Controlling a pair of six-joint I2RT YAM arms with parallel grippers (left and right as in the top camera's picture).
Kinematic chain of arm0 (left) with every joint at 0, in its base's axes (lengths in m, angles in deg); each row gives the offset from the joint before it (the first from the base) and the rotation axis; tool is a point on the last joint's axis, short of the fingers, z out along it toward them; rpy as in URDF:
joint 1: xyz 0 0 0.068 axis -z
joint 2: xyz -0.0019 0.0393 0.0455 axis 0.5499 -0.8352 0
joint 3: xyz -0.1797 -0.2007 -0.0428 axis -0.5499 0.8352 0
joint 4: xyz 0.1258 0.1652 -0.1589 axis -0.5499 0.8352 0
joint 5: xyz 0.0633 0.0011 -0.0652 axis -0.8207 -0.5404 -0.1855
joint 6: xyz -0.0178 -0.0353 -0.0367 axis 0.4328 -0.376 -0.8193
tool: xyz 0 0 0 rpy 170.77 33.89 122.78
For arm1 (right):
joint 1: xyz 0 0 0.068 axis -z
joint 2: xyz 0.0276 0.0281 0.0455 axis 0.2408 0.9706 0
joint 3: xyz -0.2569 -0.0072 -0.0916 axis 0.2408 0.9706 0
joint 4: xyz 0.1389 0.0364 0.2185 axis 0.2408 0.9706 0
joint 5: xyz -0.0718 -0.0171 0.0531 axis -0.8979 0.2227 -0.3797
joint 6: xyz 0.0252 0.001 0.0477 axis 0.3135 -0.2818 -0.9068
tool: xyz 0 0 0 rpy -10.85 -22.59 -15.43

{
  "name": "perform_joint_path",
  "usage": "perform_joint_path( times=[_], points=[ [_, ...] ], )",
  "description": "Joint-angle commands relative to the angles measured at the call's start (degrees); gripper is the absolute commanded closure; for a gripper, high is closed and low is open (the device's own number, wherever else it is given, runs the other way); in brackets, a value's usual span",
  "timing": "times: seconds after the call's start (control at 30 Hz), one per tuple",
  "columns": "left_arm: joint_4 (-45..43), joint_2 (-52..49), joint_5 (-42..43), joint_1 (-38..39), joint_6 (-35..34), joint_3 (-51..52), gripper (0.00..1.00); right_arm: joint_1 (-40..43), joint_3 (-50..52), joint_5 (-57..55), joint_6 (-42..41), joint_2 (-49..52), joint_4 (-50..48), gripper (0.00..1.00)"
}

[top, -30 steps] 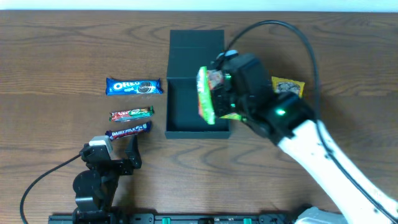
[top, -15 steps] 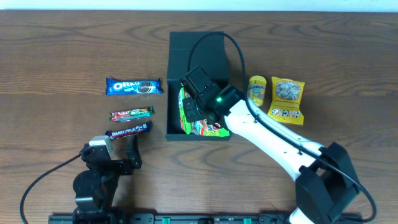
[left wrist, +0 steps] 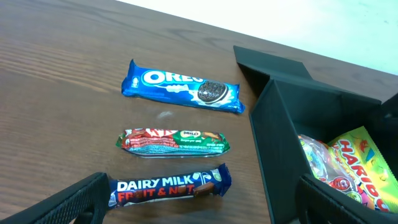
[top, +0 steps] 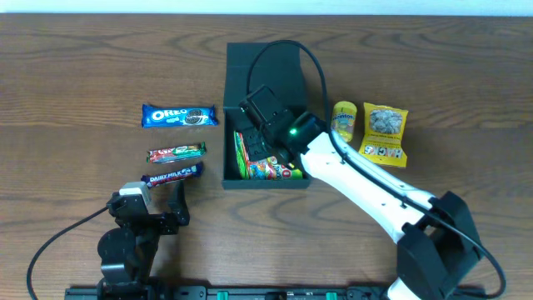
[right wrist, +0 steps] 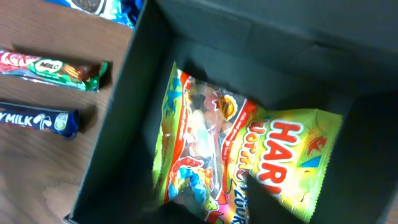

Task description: Pack container

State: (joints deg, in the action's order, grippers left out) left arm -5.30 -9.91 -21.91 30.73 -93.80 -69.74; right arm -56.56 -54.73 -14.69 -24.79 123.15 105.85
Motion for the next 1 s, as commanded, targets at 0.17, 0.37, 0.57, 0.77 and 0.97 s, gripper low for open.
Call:
perform_joint_path(
  times=[0.17,0.37,0.57,0.77,0.97],
  points=[
    [0.5,0.3,0.0,-0.3,-0.6,1.1,0.05,-0.5,0.0,-1.0,1.4,4.3,2.0,0.99],
    [0.5,0.3,0.0,-0.3,-0.6,1.1,0.05,-0.5,0.0,-0.5,1.4,11.8,3.5,0.99],
    [0.5,0.3,0.0,-0.3,-0.6,1.1,0.05,-0.5,0.0,3.3,2.9,15.1,3.2,0.99],
    [0.5,0.3,0.0,-0.3,-0.6,1.1,0.05,-0.4,-1.5,5.0,7.2,13.5,5.1,0.99],
    [0.4,0.3,0.0,-0.3,-0.6,1.1,0.05,0.2,-6.6,5.0,8.4,3.5,8.7,0.98]
  ],
)
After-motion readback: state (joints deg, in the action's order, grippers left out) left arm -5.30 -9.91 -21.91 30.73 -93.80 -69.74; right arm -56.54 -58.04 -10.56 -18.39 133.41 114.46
